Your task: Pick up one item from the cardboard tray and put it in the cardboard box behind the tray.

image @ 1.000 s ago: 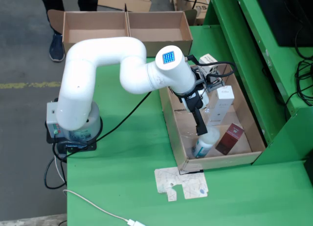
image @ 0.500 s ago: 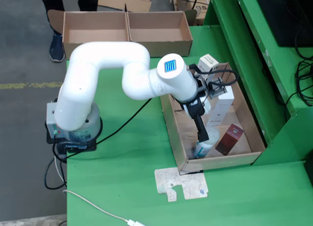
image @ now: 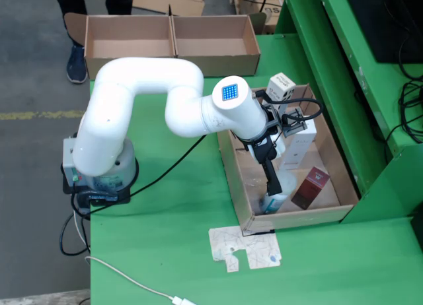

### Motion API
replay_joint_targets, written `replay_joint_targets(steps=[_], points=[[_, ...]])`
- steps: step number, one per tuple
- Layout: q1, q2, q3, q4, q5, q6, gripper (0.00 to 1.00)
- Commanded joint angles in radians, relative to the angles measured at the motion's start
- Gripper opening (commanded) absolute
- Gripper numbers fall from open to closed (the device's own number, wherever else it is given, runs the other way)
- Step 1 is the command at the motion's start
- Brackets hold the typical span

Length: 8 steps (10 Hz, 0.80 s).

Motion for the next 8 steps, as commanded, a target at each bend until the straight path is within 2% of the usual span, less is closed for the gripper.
replay_joint_targets(steps=[1,8], points=[[-0.01,0.016,0.0,0.044,0.005,-0.009,1.0],[-0.024,-0.006,-0.012,0.072,0.014,-0.018,1.0]])
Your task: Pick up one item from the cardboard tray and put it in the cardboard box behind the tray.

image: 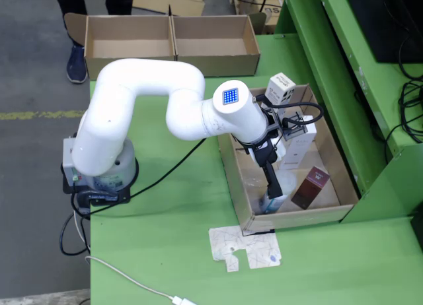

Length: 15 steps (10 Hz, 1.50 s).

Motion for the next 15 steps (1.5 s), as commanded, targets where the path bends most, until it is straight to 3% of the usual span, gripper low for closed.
replay_joint_targets(steps=[1,15], points=[[-0.009,0.016,0.006,0.037,0.01,-0.008,1.0],[0.007,-0.049,-0.043,0.168,-0.013,0.013,1.0]])
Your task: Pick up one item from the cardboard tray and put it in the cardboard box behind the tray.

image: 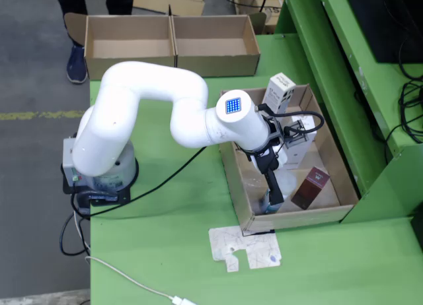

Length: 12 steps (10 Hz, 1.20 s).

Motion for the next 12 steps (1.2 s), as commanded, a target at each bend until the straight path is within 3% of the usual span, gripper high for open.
replay_joint_targets(steps=[1,12], points=[[0.012,-0.001,0.048,0.023,-0.009,0.006,1.0],[0.006,-0.079,0.13,0.021,-0.012,0.004,1.0]])
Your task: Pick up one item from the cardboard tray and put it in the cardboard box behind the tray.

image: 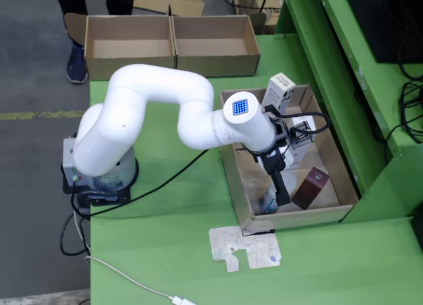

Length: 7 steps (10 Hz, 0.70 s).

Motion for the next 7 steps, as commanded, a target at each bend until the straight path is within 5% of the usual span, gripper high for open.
replay_joint_targets(steps=[1,7], points=[[-0.006,0.013,0.042,0.006,-0.002,-0.001,1.0],[-0.021,0.015,0.012,0.023,0.005,-0.01,1.0]])
